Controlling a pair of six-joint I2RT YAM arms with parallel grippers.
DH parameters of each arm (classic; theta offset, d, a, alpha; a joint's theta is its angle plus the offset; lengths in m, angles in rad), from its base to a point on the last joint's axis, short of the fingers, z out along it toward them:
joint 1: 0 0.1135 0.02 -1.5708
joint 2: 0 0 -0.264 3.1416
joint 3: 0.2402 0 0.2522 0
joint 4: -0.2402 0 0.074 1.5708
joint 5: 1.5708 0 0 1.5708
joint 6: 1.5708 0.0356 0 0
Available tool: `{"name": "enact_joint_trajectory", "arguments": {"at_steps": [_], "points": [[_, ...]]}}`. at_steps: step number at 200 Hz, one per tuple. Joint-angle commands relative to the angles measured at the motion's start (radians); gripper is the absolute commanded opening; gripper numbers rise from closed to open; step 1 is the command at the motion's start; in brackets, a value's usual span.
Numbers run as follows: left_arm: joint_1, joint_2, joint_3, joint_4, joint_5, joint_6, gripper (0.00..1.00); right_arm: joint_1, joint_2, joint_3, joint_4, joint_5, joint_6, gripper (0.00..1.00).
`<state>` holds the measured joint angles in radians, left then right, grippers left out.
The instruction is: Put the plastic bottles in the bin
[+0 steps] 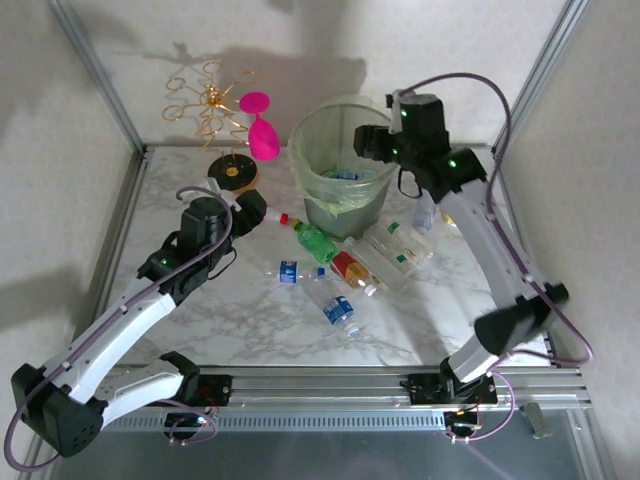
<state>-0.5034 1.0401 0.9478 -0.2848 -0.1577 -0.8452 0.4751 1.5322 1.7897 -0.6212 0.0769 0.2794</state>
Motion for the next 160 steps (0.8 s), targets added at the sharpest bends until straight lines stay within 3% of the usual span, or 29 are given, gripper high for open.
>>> {"name": "enact_joint_trajectory", "arguments": {"at_steps": [1, 32, 56, 160], "points": [[-0.005, 0.028, 0.01, -0.156, 0.013, -0.29, 0.92, 0.011, -0.126, -0.154, 0.122, 0.007, 0.068, 0.72], [-0.008, 0.062, -0.075, -0.167, 0.12, -0.546, 0.97, 0.016, -0.298, -0.341, 0.185, 0.028, 0.098, 0.72], [-0.013, 0.098, -0.127, -0.156, 0.132, -0.681, 0.98, 0.017, -0.393, -0.425, 0.197, 0.032, 0.103, 0.72], [-0.06, 0.331, -0.153, -0.019, 0.183, -0.792, 0.97, 0.018, -0.55, -0.517, 0.16, 0.054, 0.083, 0.72]]}}
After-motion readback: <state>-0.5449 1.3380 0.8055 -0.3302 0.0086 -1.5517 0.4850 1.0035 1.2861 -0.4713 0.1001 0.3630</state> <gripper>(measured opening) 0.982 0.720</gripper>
